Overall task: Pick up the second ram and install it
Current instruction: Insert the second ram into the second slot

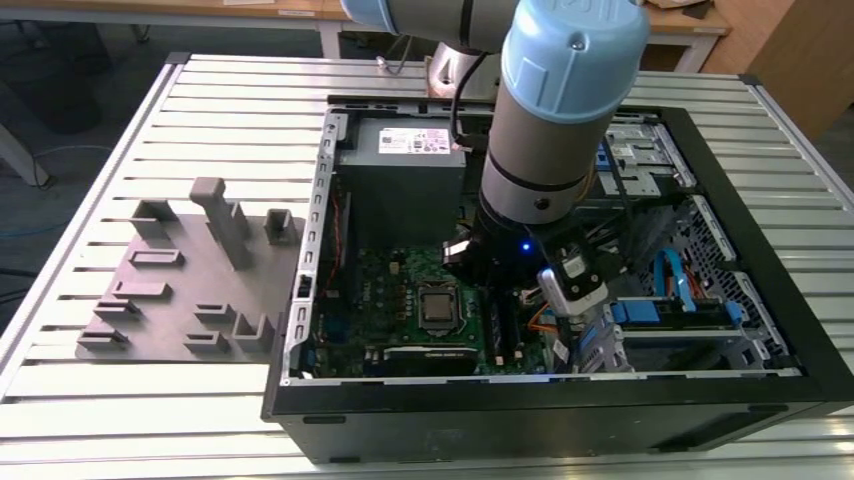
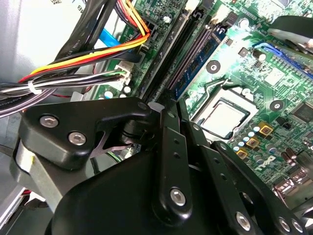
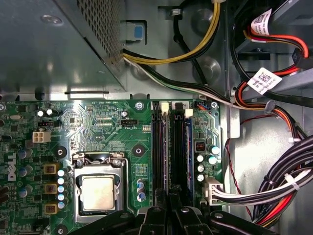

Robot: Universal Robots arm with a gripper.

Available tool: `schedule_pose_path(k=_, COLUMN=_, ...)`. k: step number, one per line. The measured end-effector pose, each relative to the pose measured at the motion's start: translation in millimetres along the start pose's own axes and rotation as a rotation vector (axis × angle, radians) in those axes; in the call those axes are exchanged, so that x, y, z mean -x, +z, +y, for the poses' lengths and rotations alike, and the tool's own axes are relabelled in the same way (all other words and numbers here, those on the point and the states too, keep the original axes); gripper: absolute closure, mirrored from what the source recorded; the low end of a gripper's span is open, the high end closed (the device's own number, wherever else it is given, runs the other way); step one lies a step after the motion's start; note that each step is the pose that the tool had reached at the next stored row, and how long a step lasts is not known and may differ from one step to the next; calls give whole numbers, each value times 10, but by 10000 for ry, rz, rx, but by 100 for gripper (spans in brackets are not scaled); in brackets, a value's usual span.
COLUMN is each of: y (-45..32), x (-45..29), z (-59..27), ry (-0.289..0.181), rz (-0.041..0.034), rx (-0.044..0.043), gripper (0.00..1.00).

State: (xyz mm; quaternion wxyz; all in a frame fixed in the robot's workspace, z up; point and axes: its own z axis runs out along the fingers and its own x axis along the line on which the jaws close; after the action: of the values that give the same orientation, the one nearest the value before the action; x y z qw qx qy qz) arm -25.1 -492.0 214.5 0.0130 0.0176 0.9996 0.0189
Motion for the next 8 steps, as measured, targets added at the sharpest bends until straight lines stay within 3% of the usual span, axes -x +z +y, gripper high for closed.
schedule_pose_path(k=8, y=-3, x=13, z=1, ry=-128, rz=13, rx=-3, gripper=89)
